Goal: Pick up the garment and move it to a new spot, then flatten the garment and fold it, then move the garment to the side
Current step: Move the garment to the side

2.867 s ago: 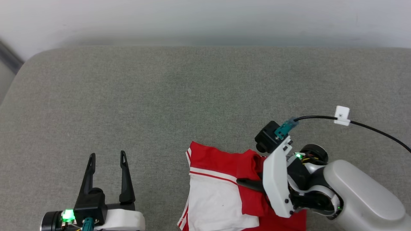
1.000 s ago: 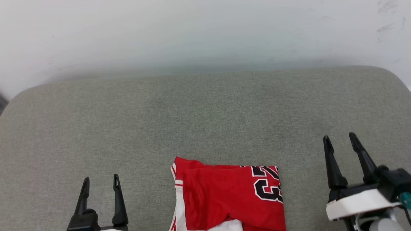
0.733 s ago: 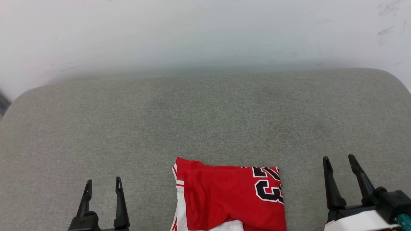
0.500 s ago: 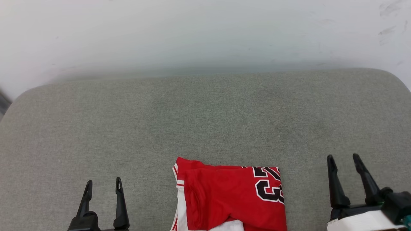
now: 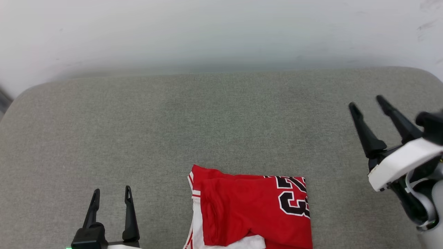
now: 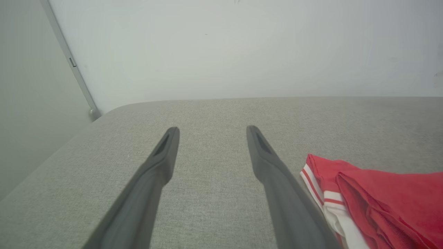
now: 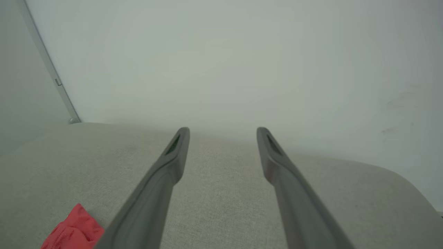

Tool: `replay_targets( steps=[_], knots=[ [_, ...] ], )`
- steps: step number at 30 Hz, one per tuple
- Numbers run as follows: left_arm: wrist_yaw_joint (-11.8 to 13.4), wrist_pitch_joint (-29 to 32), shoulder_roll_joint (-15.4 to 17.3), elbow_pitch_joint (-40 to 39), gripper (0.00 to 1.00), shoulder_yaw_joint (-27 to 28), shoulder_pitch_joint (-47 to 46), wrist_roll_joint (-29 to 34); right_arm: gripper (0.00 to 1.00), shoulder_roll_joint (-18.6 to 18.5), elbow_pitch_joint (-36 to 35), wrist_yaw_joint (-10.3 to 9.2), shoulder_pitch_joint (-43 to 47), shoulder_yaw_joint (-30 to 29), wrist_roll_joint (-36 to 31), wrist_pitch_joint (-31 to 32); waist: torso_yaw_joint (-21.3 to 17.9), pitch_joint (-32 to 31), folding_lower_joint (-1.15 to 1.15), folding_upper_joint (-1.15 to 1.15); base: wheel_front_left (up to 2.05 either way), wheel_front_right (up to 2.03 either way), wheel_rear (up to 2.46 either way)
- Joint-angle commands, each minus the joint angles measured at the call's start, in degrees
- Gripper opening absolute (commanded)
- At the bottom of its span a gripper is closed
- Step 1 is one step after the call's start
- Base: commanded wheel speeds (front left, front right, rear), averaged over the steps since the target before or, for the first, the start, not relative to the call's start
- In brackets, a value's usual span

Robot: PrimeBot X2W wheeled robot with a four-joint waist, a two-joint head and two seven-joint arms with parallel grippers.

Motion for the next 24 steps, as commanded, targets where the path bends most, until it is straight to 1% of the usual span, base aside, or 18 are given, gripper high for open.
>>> replay_targets(
  steps=[1, 3, 5, 10, 12, 16, 19, 24],
  knots=[
    [-0.2, -0.1, 0.0, 0.1, 1.0, 0.0, -0.8, -0.1, 1.0, -2.6, 0.7, -0.02, -2.3, 1.9, 4.5, 6.6, 0.2, 0.5, 0.0, 0.0, 0.0, 0.0, 0.0],
    [-0.3, -0.1, 0.0, 0.1, 1.0, -0.1, -1.1, -0.4, 1.0, -4.8, 1.4, -0.02, -4.1, 3.2, 10.3, 14.1, 0.3, 1.0, 0.0, 0.0, 0.0, 0.0, 0.0],
    [-0.5, -0.1, 0.0, 0.2, 1.0, -0.2, -1.7, -0.6, 1.0, -7.7, 2.7, -0.02, -5.6, 3.8, 13.8, 20.0, 0.7, 1.7, 0.0, 0.0, 0.0, 0.0, 0.0],
    [-0.8, -0.1, 0.0, 0.4, 1.0, -0.4, -3.1, -0.8, 1.0, -10.6, 6.1, -0.02, -4.9, 7.0, 24.8, 35.1, 1.5, 3.6, 0.0, 0.0, 0.0, 0.0, 0.0],
    [-1.0, -0.1, 0.0, 0.5, 1.0, -0.6, -4.0, -0.9, 1.0, -11.4, 6.7, -0.02, -4.3, 8.5, 28.5, 39.2, 1.9, 4.5, 0.0, 0.0, 0.0, 0.0, 0.0],
    [-1.2, -0.1, 0.0, 0.5, 1.0, -0.8, -5.1, -1.0, 1.0, -11.7, 7.5, -0.02, -3.4, 10.2, 32.3, 42.8, 2.6, 6.2, 0.0, 0.0, 0.0, 0.0, 0.0],
    [-1.6, -0.1, 0.0, 0.6, 1.0, -1.1, -6.6, -1.0, 1.0, -10.9, 8.2, -0.02, -2.3, 11.7, 35.0, 44.7, 3.4, 7.8, 0.0, 0.0, 0.0, 0.0, 0.0],
    [-1.8, -0.1, 0.0, 0.9, 1.0, -1.7, -8.4, -1.0, 1.0, -8.8, 10.0, -0.02, -1.4, 14.2, 36.8, 44.1, 4.6, 10.3, 0.0, 0.0, 0.0, 0.0, 0.0]
  ],
)
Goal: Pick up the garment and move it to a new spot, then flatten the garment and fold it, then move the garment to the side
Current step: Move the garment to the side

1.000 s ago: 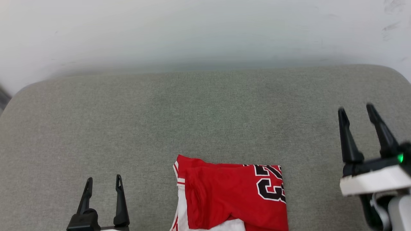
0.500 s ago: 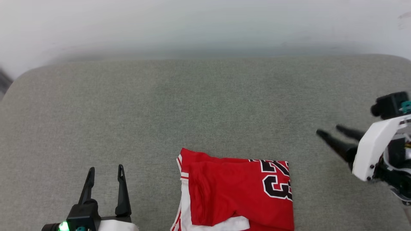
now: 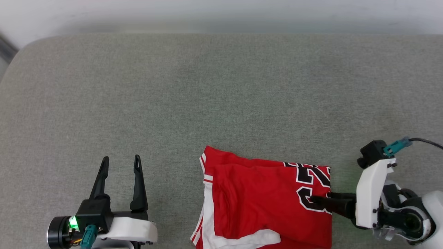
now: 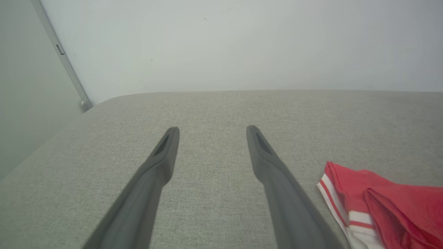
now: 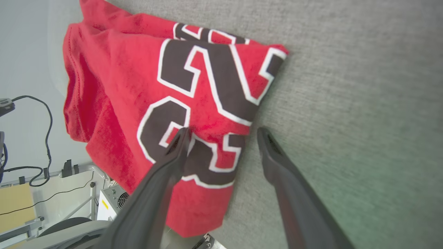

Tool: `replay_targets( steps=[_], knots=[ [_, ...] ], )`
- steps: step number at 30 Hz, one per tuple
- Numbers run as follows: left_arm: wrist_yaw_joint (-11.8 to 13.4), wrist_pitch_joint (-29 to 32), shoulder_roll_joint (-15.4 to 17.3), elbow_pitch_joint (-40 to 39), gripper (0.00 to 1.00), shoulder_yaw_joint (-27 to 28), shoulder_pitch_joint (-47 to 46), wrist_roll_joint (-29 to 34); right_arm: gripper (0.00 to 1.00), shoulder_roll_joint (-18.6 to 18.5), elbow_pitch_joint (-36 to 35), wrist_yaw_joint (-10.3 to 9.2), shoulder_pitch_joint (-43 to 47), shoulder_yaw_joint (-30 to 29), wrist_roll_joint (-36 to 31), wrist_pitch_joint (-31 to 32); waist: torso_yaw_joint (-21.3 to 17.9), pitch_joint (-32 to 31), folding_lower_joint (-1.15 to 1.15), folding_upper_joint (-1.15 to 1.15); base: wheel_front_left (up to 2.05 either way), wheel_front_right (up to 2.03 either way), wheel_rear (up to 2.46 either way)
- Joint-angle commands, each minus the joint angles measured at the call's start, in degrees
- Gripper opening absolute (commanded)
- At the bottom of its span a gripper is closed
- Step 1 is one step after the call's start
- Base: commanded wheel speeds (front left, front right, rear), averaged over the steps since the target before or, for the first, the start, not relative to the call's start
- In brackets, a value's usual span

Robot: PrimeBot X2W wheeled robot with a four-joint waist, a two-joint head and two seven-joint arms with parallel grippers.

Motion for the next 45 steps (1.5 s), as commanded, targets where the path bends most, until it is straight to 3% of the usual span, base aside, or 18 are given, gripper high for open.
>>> replay_targets(
  steps=[1, 11, 12, 13, 22, 31, 39, 45],
  knots=[
    [-0.1, -0.1, 0.0, 0.1, 1.0, -0.1, -0.9, -0.1, 1.0, 0.6, 0.5, -0.02, 0.6, 0.7, 0.2, -0.5, 0.8, 1.1, -0.01, 0.0, 0.0, 0.0, 0.0],
    [0.0, -0.1, 0.0, 0.5, 1.0, -1.2, -3.2, -0.5, 1.0, 3.3, 8.1, -0.15, 1.6, 10.3, -1.3, -2.1, 2.8, 3.4, -0.01, 0.0, 0.0, 0.0, 0.0],
    [0.0, -0.1, 0.0, 0.5, 1.0, -1.3, -3.2, -0.6, 0.63, 3.2, 7.8, -0.15, 1.6, 11.0, -1.4, -3.0, 2.9, 3.4, -0.01, 0.0, 0.0, 0.0, 0.0],
    [0.1, -0.1, 0.0, 0.6, 1.0, -1.3, -3.1, -0.7, 0.0, 3.1, 7.4, -0.15, 1.0, 11.2, -1.7, -4.4, 3.0, 3.3, -0.01, 0.0, 0.0, 0.0, 0.0],
    [0.4, -0.1, 0.0, 1.1, 1.0, -0.6, -0.9, -0.8, 0.0, -0.7, 2.5, -0.02, -6.4, 12.5, 0.3, -11.0, 1.8, -1.0, -0.01, 0.0, 0.0, 0.0, 0.0],
    [0.4, -0.1, 0.0, 0.2, 1.0, 1.7, 1.3, -0.3, 0.0, -9.9, -5.1, -0.02, -12.3, 15.5, -0.5, -10.9, -2.7, -5.0, -0.01, 0.0, 0.0, 0.0, 0.0],
    [1.2, -0.1, 0.0, -1.8, 1.0, 2.5, 1.8, -1.1, 0.0, -17.7, -8.2, -0.03, -16.6, 14.1, -2.1, -9.1, -10.9, -1.7, -0.01, 0.0, 0.0, 0.0, 0.0],
    [-0.1, -0.1, 0.0, -3.2, 1.0, 2.2, -0.8, 0.7, 0.0, -22.1, -5.8, -0.03, -19.6, 11.5, -4.6, -9.7, -15.2, 3.7, -0.01, 0.0, 0.0, 0.0, 0.0]
  ],
)
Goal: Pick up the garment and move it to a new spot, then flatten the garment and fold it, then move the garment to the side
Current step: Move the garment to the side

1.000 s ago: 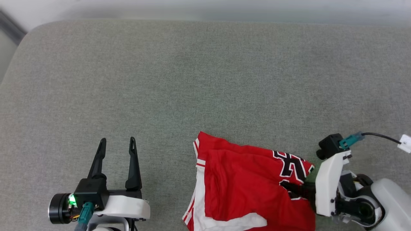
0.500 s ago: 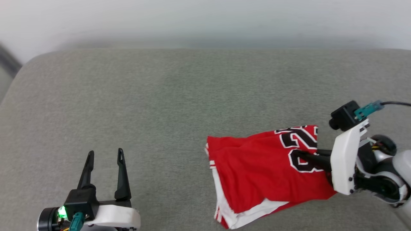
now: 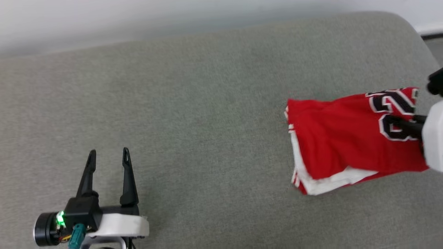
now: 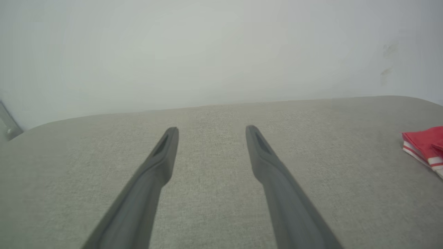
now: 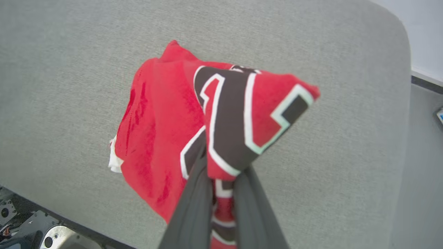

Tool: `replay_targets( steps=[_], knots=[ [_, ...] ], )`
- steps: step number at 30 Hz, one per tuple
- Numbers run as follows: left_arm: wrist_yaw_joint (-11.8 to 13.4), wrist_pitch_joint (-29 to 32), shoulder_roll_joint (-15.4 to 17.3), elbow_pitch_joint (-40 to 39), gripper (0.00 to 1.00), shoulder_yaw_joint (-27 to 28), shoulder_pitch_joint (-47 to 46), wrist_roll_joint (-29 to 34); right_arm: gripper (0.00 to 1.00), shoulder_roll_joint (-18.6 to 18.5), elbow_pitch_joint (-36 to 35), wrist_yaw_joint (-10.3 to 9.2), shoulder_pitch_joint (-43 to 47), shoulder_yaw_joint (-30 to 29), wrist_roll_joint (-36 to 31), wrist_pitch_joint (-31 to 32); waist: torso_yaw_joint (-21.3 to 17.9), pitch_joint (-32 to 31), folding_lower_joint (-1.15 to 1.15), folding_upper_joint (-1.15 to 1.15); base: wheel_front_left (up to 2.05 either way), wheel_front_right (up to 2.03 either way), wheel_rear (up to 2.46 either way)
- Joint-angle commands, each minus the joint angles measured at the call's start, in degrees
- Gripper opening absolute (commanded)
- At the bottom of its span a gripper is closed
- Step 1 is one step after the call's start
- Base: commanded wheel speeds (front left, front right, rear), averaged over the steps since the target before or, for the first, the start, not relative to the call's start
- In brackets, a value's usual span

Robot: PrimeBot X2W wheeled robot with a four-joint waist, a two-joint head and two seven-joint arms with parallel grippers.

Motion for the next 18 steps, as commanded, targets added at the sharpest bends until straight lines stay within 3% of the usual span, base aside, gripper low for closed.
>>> replay_targets(
  steps=[1, 9, 18],
  knots=[
    [-0.5, -0.1, 0.1, -0.6, 1.0, 0.2, -1.5, 0.6, 0.0, -1.1, 1.2, -0.04, -1.7, -0.8, -1.0, -0.6, -3.1, 4.4, 0.0, 0.0, 0.0, 0.0, 0.0],
    [-2.1, -0.1, 1.6, -3.5, 1.0, 0.5, -6.4, 2.6, 0.0, -3.9, 12.0, -0.04, -8.2, -4.6, -6.8, -2.6, -4.4, 13.3, 0.0, 0.0, 0.0, 0.0, 0.0],
    [-2.8, -0.1, 2.8, -6.2, 1.0, 0.2, -10.4, 3.1, 0.0, -1.5, 26.0, -0.05, -15.1, -9.8, -14.5, -5.9, -3.2, 20.5, 0.0, 0.0, 0.0, 0.0, 0.0]
  ],
)
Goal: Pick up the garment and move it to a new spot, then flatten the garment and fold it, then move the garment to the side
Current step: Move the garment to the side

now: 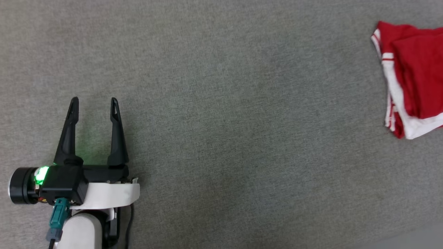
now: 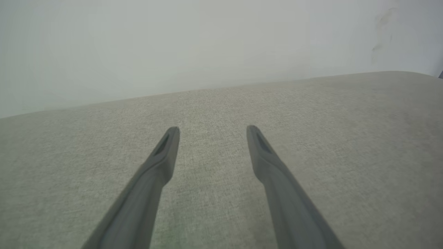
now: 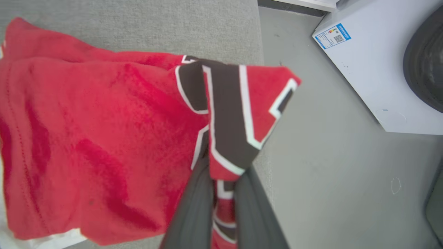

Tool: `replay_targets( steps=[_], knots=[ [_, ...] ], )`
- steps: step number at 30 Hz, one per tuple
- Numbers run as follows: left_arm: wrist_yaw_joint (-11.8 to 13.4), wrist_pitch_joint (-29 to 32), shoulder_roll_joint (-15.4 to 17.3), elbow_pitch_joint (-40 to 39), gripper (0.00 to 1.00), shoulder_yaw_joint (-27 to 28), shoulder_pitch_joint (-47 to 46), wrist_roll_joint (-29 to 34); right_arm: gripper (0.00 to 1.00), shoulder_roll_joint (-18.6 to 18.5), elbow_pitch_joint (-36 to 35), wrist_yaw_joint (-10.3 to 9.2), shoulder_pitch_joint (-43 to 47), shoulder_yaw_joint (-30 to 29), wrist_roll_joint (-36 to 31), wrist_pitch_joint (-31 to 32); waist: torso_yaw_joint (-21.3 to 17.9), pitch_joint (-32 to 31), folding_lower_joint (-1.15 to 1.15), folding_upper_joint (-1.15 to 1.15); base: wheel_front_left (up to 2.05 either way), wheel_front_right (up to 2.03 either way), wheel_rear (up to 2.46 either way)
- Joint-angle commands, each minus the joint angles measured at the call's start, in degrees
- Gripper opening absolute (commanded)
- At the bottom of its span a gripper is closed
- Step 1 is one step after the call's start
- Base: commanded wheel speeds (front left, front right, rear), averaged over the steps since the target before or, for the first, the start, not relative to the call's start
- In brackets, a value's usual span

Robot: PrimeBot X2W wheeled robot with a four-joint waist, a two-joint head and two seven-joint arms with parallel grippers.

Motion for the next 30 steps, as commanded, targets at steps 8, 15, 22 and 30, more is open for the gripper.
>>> replay_targets(
  steps=[8, 15, 22, 30],
  knots=[
    [0.4, -0.1, 0.4, -1.2, 1.0, 0.0, -1.7, 0.1, 0.0, 3.9, 8.5, -0.06, -3.5, -4.2, -7.9, -4.0, 1.0, 3.7, -0.01, 0.0, 0.0, 0.0, 0.0],
    [1.2, -0.1, -0.1, 0.2, 1.0, 0.1, 0.0, -0.3, 1.0, 7.5, 12.5, -0.06, -3.9, -6.1, -14.3, -7.3, 0.9, -1.2, -0.01, 0.0, 0.0, 0.0, 0.0],
    [2.2, -0.1, -1.0, 1.0, 1.0, 0.3, 3.1, -1.1, 1.0, 9.7, 9.6, -0.06, -4.5, -7.0, -23.9, -18.0, 1.4, -8.3, -0.01, 0.0, 0.0, 0.0, 0.0],
    [3.2, -0.1, -1.8, 1.5, 1.0, 0.6, 7.2, -2.5, 1.0, 18.5, 4.2, -0.06, -0.8, -16.1, -31.7, -39.4, 3.6, -15.5, -0.01, 0.0, 0.0, 0.0, 0.0]
  ],
)
